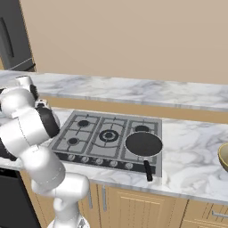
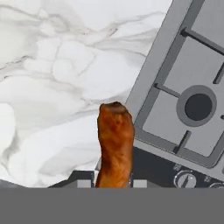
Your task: Place the chicken drumstick on the plate and place the tomato on the same plate.
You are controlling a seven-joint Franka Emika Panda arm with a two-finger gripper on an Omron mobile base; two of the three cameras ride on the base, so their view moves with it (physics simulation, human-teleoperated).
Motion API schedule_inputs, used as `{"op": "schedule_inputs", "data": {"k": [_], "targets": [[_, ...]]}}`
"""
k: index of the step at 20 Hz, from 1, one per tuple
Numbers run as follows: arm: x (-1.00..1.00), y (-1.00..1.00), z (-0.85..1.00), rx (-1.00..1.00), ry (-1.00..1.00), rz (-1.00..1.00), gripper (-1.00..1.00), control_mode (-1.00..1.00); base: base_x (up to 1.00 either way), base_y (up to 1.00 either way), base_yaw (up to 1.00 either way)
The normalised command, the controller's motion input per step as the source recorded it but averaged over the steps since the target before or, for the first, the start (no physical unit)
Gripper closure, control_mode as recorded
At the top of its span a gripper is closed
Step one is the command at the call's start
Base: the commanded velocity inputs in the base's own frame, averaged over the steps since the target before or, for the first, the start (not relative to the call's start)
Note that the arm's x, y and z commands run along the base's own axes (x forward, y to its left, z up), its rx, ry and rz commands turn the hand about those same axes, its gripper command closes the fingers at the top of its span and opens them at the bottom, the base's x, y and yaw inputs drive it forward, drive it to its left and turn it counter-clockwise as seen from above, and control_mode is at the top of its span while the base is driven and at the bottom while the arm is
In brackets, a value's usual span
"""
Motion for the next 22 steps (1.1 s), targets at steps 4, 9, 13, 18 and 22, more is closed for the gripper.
{"op": "schedule_inputs", "data": {"k": [4, 9, 13, 18, 22], "targets": [[0.0, 0.92, 0.0, 0.0, 0.0, 0.12, 1.0, -1.0, 0.0, 0.0, 0.0], [0.0, 0.92, 0.0, 0.0, 0.0, 0.11, 1.0, -1.0, 0.0, 0.0, 0.0], [0.02, 0.88, 0.0, 0.0, 0.0, 0.09, 1.0, -1.0, 0.0, 0.0, 0.0], [0.06, 0.8, 0.0, 0.02, 0.0, 0.07, 1.0, -1.0, 0.0, 0.0, 0.0], [0.03, 0.75, -0.03, 0.02, 0.0, 0.06, 1.0, -1.0, 0.0, 0.0, 0.0]]}}
